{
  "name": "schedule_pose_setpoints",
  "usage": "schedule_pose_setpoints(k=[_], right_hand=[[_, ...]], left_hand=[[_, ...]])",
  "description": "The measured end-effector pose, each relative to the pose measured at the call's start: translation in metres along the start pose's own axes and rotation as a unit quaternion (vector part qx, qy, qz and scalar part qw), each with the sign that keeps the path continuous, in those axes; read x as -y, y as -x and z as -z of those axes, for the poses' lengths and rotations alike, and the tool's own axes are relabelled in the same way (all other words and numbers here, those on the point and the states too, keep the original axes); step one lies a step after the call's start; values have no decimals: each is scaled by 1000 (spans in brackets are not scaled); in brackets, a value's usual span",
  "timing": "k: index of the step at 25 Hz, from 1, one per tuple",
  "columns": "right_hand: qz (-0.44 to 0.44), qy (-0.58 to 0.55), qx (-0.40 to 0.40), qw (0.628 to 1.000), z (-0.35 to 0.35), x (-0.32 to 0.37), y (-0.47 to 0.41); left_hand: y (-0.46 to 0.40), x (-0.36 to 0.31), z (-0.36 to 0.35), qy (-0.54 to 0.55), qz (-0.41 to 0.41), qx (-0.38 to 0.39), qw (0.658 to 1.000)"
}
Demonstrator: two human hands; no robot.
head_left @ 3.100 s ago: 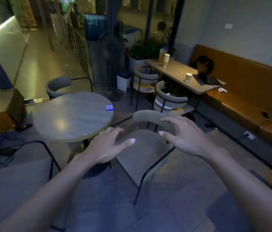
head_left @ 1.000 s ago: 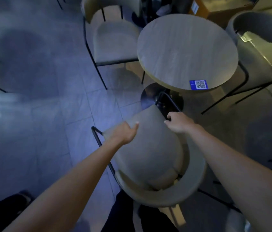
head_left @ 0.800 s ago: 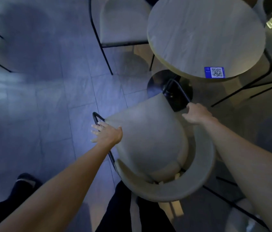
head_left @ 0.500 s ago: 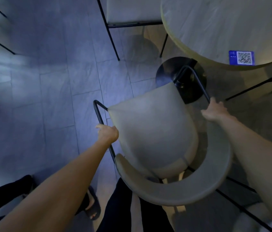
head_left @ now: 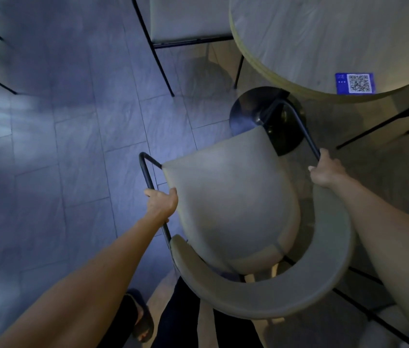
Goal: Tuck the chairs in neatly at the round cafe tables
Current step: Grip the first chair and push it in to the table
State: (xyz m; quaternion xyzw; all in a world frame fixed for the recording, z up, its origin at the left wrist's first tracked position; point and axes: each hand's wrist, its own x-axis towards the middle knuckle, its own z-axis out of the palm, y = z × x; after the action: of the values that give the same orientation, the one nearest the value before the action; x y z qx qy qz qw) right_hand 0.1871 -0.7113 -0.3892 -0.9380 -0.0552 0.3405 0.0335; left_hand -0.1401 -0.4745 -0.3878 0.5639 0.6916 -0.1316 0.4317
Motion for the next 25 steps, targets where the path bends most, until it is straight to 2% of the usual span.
schedule_pose_setpoints(k=[6,12,19,22,25], right_hand=[[-50,-99,-9,994,2,-61,22],[-99,-174,-29,979,-3,-116,35],[-136,-247,-45,958,-13,-141,41],[-152,-270,-61,949,-11,-148,33],[-127,-306,-53,942,-8,-148,25]], left_hand=[[-2,-40,-14,-40,-107,0,994],[-6,-106,-40,-99,-230,43,967],[-28,-174,-63,-175,-295,89,935],[-30,-195,-74,-202,-297,90,929],[-27,-199,-76,-229,-288,80,926]])
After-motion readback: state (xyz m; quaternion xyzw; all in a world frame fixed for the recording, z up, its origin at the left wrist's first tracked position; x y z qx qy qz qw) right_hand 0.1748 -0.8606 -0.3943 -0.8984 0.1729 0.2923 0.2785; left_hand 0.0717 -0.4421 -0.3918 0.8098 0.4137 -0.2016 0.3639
